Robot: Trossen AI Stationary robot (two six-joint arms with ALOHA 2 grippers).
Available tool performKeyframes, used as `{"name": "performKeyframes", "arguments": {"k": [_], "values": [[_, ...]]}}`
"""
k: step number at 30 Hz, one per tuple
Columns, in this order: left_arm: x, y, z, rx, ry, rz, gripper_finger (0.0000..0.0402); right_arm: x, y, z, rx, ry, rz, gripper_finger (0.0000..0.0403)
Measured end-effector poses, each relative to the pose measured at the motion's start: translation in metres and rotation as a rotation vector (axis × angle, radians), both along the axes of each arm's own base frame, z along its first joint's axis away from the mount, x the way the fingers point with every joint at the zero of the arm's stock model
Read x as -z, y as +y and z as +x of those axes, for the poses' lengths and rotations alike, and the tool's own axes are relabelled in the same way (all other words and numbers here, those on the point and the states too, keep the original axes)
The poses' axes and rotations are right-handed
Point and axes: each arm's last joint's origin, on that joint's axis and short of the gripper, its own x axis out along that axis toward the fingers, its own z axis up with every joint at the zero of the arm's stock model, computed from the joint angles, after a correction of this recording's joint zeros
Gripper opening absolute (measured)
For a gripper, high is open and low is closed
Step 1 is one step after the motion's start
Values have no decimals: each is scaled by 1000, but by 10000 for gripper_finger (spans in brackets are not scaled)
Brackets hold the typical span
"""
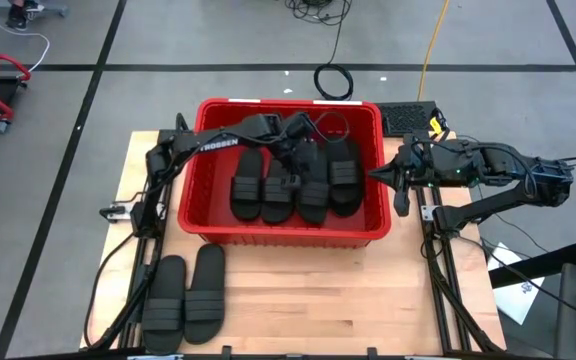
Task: Pick and place slides into bin
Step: Put the slide into the red bin
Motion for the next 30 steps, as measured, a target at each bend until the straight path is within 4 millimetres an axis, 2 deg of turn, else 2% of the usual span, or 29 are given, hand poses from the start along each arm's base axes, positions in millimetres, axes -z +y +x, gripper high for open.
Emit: {"name": "performKeyframes", "arguments": {"k": [4,10,18,25,28,30], "values": [[-1,6,-3,45,-39,-62,237,0,0,0,2,-1,4,1],[-2,0,2,109,-79,-35,239,0,0,0,8,-3,13,1],[32,6,18,87,-33,-9,239,1,0,3,20,-1,34,1],[52,12,19,90,-2,-121,238,1,0,3,33,-4,57,1],[52,11,20,111,-13,-121,221,1,0,3,33,-3,57,1],[51,11,20,124,-21,-112,191,2,0,3,33,-2,57,1]]}}
